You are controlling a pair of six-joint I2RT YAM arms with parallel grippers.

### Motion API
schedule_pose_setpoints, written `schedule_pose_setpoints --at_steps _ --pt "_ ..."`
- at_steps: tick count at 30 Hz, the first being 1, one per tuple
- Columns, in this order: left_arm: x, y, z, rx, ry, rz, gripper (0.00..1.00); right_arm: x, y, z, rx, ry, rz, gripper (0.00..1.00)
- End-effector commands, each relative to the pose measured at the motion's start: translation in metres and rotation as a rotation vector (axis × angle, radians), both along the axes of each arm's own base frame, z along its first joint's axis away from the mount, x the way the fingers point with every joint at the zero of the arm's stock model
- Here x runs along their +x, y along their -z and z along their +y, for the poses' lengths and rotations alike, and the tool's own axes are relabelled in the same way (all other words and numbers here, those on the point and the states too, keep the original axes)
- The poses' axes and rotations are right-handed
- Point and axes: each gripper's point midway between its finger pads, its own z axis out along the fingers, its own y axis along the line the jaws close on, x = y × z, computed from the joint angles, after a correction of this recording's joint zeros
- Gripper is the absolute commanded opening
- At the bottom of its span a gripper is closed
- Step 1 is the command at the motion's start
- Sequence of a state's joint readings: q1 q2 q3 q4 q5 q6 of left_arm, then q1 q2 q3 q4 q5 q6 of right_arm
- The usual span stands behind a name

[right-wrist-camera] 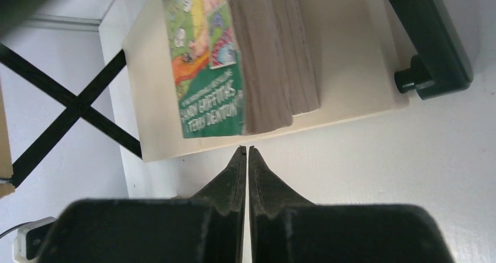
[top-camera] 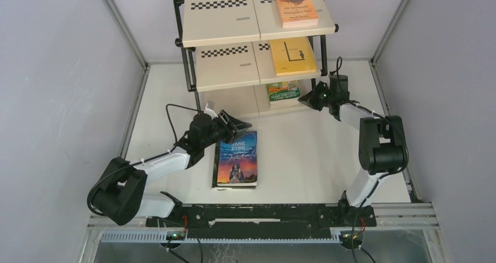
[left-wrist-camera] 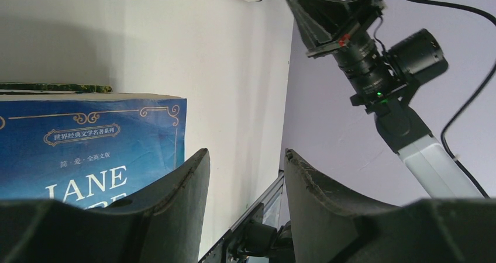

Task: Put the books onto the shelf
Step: Adjust the book on the shelf.

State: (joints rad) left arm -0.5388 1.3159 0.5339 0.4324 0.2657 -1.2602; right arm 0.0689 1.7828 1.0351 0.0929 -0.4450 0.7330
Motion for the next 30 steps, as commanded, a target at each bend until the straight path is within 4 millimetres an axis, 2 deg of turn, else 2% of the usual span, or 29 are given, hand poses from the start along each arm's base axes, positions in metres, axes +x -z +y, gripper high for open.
schedule_pose_setpoints --at_steps 1,5,8,11,15,23,24,30 --pt "0.008 -0.022 -0.007 -0.041 -0.003 -0.059 0.54 0.004 -0.040 -0.010 -0.071 0.028 -0.132 0.09" --pt "0.005 -0.022 -0.002 -0.024 -0.010 -0.065 0.54 -0.006 -0.046 -0.003 -0.103 -0.001 -0.138 0.14" --pt "-0.003 -0.015 0.009 0.059 -0.017 -0.058 0.55 -0.020 -0.049 0.015 -0.128 -0.061 -0.139 0.28" --pt "-0.014 -0.005 0.024 0.105 -0.048 -0.040 0.58 -0.046 -0.043 0.034 -0.136 -0.134 -0.106 0.40" --pt "-0.032 0.006 0.044 0.143 -0.095 -0.021 0.61 -0.086 -0.034 0.060 -0.119 -0.228 -0.077 0.51" --pt "-0.065 0.029 0.090 0.271 -0.197 0.038 0.65 -0.163 -0.021 0.113 -0.036 -0.372 -0.019 0.57" --pt "-0.069 0.031 0.096 0.286 -0.212 0.045 0.65 -0.166 -0.025 0.120 -0.023 -0.382 -0.040 0.57" --pt "-0.091 0.048 0.118 0.330 -0.248 0.094 0.66 -0.197 -0.016 0.147 -0.006 -0.442 -0.004 0.59"
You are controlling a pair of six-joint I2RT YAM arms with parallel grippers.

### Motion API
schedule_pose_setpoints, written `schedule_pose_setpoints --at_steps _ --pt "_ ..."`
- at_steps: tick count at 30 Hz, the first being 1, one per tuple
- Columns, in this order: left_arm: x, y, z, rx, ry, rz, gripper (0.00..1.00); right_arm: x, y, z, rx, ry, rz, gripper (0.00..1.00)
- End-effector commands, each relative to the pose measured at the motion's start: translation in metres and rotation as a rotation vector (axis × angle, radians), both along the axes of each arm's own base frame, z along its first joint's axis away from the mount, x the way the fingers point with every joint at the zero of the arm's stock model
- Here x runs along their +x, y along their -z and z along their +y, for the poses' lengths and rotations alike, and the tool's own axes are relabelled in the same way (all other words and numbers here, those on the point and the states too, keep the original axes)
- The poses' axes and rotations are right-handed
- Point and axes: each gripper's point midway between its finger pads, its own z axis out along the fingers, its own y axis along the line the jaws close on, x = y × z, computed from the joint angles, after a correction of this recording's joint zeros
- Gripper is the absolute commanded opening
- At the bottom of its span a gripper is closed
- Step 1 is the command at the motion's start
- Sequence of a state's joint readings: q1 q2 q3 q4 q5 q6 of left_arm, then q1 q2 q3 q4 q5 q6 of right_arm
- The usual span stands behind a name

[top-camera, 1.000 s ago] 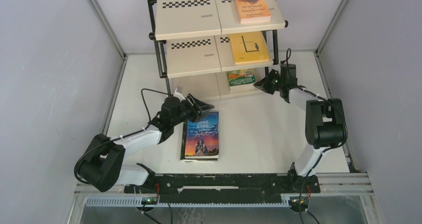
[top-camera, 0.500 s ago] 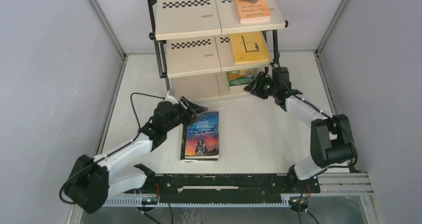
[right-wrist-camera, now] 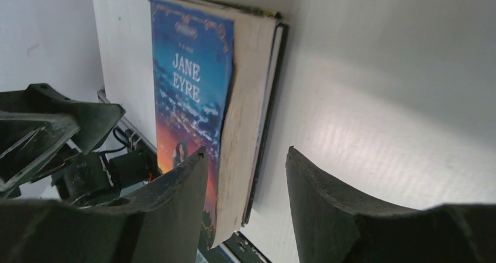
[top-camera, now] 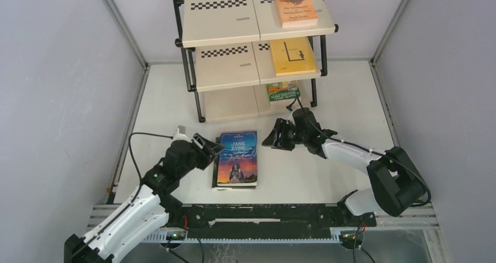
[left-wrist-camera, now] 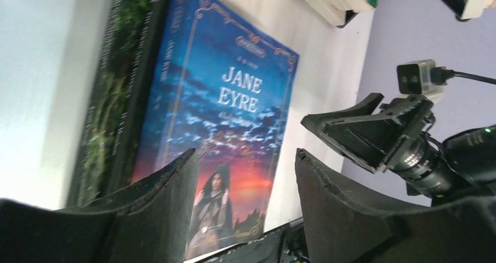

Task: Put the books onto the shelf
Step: Adjust the book on the shelf, then pick up the book from the center of the board.

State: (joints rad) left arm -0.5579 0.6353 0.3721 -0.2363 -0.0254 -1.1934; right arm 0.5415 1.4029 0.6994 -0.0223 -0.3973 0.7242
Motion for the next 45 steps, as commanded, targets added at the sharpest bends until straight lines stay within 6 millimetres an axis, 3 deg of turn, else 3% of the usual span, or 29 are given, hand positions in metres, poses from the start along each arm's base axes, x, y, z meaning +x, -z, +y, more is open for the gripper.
schedule_pose_setpoints --at_steps 1,11,24,45 --pt "-0.020 0.034 0.023 0.097 -0.036 0.081 0.66 -0.008 -0.016 0.022 0.061 -0.008 -0.040 0.59" --pt "-0.034 0.062 0.028 0.136 -0.012 0.130 0.66 -0.037 0.003 0.054 0.079 -0.051 0.001 0.60" --pt "-0.031 0.072 0.013 0.110 0.051 0.125 0.66 -0.049 0.019 0.076 0.111 -0.073 0.056 0.60" --pt "-0.032 0.057 -0.007 0.016 0.137 0.068 0.64 -0.065 0.022 0.106 0.194 -0.097 0.120 0.60"
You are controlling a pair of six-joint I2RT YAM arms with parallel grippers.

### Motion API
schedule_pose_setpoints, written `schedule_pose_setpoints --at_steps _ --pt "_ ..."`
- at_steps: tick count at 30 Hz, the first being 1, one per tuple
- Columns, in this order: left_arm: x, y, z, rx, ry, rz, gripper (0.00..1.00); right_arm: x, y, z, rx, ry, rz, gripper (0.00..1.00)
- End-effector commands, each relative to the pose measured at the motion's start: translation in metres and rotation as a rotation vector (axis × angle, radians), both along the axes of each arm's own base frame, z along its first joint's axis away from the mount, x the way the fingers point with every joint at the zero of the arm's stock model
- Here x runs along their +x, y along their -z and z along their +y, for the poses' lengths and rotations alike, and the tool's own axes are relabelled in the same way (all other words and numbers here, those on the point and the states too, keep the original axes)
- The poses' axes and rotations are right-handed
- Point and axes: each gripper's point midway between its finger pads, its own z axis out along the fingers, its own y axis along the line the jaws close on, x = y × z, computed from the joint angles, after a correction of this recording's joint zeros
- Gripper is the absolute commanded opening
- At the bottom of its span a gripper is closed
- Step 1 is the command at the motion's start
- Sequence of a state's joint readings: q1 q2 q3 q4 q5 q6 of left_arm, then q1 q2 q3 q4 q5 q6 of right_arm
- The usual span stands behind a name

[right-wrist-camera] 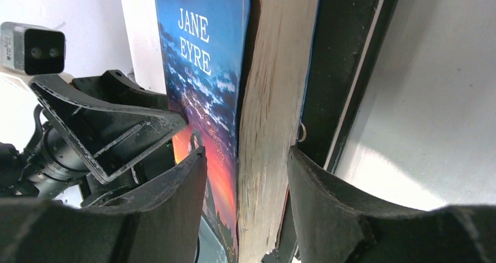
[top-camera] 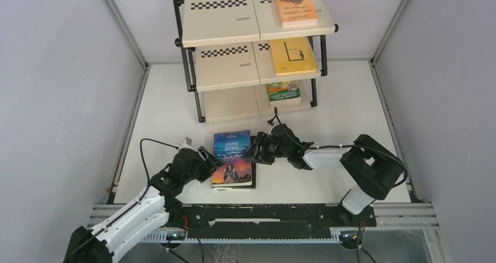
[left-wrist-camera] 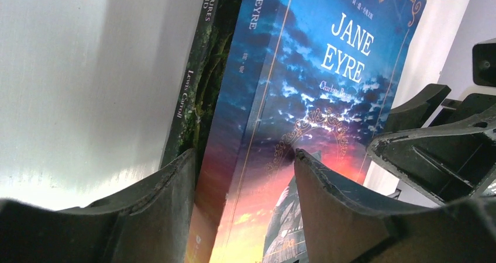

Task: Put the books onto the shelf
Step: Pick up the book from the center of the board.

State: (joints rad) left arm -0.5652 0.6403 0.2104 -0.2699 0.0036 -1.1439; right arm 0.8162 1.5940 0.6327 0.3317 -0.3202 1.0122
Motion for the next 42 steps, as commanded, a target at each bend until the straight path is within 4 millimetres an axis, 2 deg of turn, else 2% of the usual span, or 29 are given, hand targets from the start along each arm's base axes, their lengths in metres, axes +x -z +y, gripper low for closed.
schedule_pose_setpoints --at_steps 1,4,18,22,26,28,31,32,36,37,42 --pt "0.003 -0.025 -0.022 -0.130 0.074 -0.087 0.64 -0.016 -0.006 0.024 0.074 -0.049 0.019 0.60" --pt "0.003 -0.033 -0.024 -0.159 0.077 -0.121 0.64 -0.020 -0.004 0.027 0.077 -0.054 0.029 0.60" --pt "0.012 -0.094 -0.025 -0.280 0.046 -0.300 0.58 -0.028 -0.003 0.027 0.070 -0.073 0.049 0.60" --pt "0.013 -0.098 -0.027 -0.307 0.046 -0.310 0.54 -0.027 -0.008 0.027 0.076 -0.072 0.039 0.60" --pt "0.012 -0.092 -0.033 -0.329 0.065 -0.291 0.50 -0.026 -0.011 0.028 0.087 -0.068 0.038 0.60" --pt "0.012 -0.089 -0.034 -0.333 0.064 -0.286 0.46 -0.025 -0.012 0.028 0.088 -0.067 0.038 0.59" --pt "0.012 -0.087 -0.033 -0.330 0.063 -0.281 0.34 -0.022 -0.015 0.027 0.092 -0.064 0.036 0.59" --pt "0.014 -0.092 -0.035 -0.343 0.065 -0.302 0.27 -0.021 -0.016 0.027 0.095 -0.062 0.034 0.59" --pt "0.014 -0.090 -0.035 -0.347 0.065 -0.302 0.03 -0.014 -0.018 0.023 0.096 -0.042 0.027 0.59" --pt "0.015 -0.091 -0.035 -0.347 0.060 -0.304 0.00 -0.012 -0.019 0.021 0.091 -0.035 0.021 0.60" --pt "0.023 -0.098 -0.026 -0.347 -0.014 -0.322 0.00 0.002 -0.028 0.005 0.070 0.021 -0.018 0.61"
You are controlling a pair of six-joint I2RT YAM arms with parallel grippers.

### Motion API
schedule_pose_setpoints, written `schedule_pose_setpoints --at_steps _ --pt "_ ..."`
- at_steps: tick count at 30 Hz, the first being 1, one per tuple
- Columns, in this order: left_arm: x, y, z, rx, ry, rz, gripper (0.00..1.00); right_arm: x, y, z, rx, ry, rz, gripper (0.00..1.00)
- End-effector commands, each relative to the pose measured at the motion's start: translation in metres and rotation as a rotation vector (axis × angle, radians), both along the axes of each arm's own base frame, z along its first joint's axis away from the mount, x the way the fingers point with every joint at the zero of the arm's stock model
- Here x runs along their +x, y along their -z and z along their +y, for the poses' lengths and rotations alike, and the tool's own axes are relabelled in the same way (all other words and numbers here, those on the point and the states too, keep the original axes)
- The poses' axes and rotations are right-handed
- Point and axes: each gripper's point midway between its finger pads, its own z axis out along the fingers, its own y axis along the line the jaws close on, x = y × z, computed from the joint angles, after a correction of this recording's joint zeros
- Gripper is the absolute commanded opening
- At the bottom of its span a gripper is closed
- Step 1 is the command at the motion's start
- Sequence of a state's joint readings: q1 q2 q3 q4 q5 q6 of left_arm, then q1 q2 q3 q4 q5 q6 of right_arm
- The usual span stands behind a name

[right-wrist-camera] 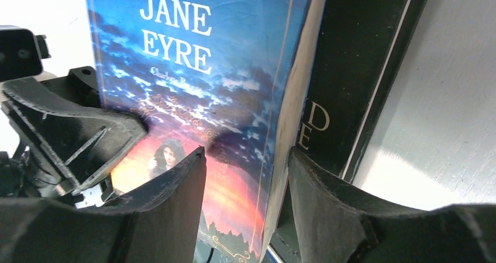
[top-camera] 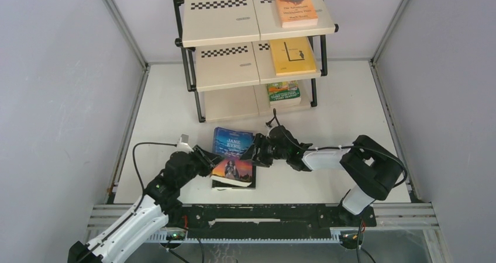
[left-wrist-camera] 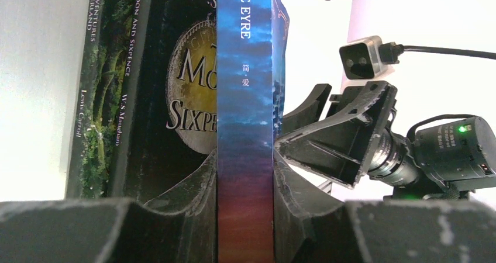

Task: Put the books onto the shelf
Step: Pick up the book from the center of the board.

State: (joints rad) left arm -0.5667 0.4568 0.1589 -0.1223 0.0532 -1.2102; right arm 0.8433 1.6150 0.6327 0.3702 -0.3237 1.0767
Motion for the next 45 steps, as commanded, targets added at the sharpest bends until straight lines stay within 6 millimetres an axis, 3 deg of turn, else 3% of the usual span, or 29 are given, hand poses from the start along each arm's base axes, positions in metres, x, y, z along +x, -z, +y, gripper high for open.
schedule_pose_setpoints --at_steps 1,11,18,24,37,45 --pt "0.016 -0.051 -0.006 -0.133 -0.043 -0.135 0.00 0.013 -0.029 -0.009 0.039 0.032 -0.063 0.61" --pt "0.044 -0.102 0.011 -0.261 -0.241 -0.190 0.00 0.033 -0.058 -0.043 0.072 0.147 -0.073 0.74" --pt "0.053 -0.138 0.008 -0.458 -0.284 -0.238 0.00 0.026 -0.063 -0.057 0.129 0.166 -0.054 0.80" --pt "0.052 -0.166 0.007 -0.578 -0.295 -0.282 0.00 0.020 -0.071 -0.061 0.280 0.228 0.001 0.87" --pt "0.046 -0.177 -0.004 -0.642 -0.290 -0.290 0.00 0.009 -0.113 -0.053 0.517 0.239 0.029 0.87" --pt "0.044 -0.183 -0.009 -0.660 -0.288 -0.293 0.00 0.001 -0.114 -0.057 0.533 0.245 0.037 0.87"
